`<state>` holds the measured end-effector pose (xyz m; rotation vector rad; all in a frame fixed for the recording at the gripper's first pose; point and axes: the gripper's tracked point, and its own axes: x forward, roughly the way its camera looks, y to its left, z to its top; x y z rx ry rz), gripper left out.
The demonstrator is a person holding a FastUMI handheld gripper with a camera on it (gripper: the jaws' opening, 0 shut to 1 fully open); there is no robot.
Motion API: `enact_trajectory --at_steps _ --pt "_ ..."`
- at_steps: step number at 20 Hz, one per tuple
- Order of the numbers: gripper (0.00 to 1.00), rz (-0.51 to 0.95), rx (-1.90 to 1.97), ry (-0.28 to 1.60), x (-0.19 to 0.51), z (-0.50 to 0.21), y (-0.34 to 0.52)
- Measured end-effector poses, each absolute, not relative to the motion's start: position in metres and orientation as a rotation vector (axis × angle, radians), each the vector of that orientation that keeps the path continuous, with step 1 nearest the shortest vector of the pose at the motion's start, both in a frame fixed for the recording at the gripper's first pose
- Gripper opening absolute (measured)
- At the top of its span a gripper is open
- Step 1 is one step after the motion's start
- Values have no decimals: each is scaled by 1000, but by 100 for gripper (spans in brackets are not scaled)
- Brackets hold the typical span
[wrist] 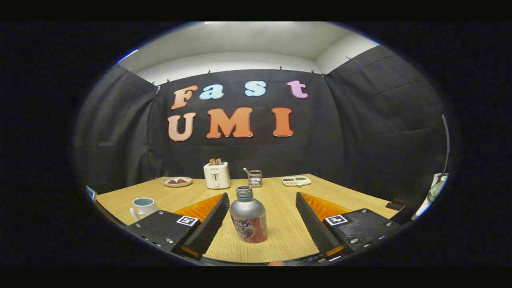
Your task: Take the bottle from table, then pour the juice into the cup, finally place the bottle on the coaster
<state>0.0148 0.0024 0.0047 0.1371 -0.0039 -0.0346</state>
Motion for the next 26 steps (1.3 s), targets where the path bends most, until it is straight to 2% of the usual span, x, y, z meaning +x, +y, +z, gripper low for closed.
enact_trajectory --at_steps 13,26 --pt "99 -37 119 61 23 -21 8" --pt "99 -3 106 209 48 -83 27"
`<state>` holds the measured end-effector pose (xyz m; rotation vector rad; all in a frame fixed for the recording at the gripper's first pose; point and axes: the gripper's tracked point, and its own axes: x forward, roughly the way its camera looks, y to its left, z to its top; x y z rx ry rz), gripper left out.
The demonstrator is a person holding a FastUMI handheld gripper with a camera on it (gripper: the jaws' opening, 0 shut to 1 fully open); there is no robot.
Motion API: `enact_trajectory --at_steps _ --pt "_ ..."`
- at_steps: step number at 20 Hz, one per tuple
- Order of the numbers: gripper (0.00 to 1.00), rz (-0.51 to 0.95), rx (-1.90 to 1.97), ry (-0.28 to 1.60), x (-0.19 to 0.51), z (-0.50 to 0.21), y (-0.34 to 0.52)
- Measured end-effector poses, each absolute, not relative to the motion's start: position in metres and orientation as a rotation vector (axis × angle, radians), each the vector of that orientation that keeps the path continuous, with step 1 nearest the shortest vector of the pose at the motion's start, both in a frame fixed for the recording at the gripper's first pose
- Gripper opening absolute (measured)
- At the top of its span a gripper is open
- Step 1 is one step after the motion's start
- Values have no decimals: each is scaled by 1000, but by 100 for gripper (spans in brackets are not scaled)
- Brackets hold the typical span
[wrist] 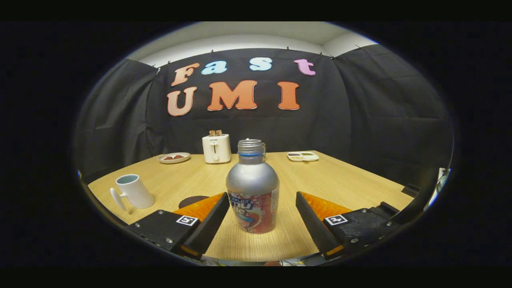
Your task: Take the bottle from table, then pour the juice into the cup, finally place the bottle on the coaster
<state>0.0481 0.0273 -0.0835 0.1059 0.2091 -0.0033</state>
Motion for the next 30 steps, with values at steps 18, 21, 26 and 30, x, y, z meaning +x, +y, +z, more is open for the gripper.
enact_trajectory --at_steps 18,21,26,30 --pt "79 -11 118 334 67 -120 49" --pt "79 0 84 308 64 -106 61" --pt "78 3 -34 247 61 -75 78" --pt "78 0 -156 218 59 -57 96"
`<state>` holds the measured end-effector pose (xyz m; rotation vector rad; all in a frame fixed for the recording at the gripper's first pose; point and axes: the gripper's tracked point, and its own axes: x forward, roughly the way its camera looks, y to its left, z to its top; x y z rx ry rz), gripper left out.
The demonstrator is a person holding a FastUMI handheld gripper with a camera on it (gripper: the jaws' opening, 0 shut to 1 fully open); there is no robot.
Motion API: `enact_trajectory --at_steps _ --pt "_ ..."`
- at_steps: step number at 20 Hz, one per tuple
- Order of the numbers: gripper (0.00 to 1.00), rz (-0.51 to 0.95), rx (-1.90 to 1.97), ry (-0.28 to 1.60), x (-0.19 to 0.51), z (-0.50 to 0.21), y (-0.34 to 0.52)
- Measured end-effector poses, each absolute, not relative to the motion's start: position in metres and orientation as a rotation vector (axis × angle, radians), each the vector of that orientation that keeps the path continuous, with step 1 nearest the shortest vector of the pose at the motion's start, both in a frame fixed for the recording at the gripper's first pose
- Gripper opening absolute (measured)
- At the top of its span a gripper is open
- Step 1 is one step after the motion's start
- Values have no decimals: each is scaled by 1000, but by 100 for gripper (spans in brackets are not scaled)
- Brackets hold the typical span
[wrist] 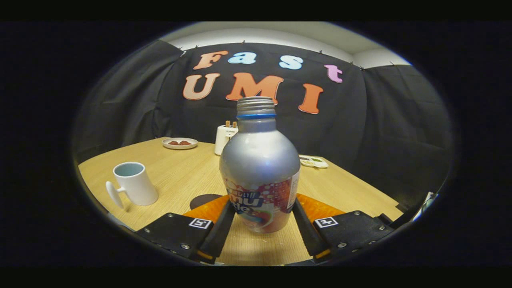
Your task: Take the bottle from table, then pour the juice into the cup, finally place the bottle on the coaster
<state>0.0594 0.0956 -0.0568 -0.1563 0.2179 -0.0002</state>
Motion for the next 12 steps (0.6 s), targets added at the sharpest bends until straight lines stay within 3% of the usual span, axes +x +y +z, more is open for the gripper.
enact_trajectory --at_steps 12 --pt "78 50 -362 189 59 -30 162"
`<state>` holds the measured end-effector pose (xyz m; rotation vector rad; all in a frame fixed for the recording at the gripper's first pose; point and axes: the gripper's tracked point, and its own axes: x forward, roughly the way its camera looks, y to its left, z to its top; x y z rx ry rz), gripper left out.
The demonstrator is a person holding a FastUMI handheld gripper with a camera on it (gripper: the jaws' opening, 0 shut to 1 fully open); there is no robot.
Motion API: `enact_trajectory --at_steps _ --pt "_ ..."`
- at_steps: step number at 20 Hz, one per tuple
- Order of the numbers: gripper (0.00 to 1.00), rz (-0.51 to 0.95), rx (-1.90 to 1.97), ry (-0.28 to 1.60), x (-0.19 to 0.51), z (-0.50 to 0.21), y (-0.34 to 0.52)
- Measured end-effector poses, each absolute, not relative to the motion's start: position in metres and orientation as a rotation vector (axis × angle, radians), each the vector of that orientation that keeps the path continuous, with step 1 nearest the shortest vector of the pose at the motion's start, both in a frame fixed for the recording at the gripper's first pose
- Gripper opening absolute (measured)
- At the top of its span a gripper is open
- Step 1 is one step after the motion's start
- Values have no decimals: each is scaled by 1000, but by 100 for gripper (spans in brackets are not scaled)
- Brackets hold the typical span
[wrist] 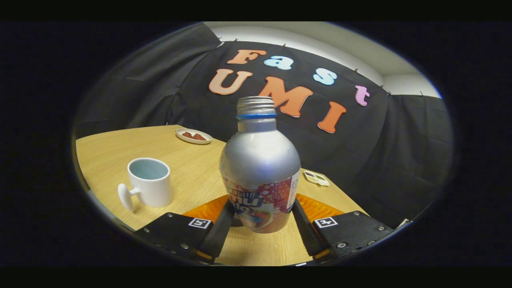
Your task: Take the bottle from table, then pour the juice into the cup, finally place the bottle on the coaster
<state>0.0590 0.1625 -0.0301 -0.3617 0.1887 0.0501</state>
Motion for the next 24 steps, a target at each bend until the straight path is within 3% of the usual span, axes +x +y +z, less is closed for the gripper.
enact_trajectory --at_steps 10,20,24 --pt "78 68 -690 127 64 -22 203" --pt "78 -28 -1005 85 65 -14 195" --pt "78 19 -1161 58 64 -16 211"
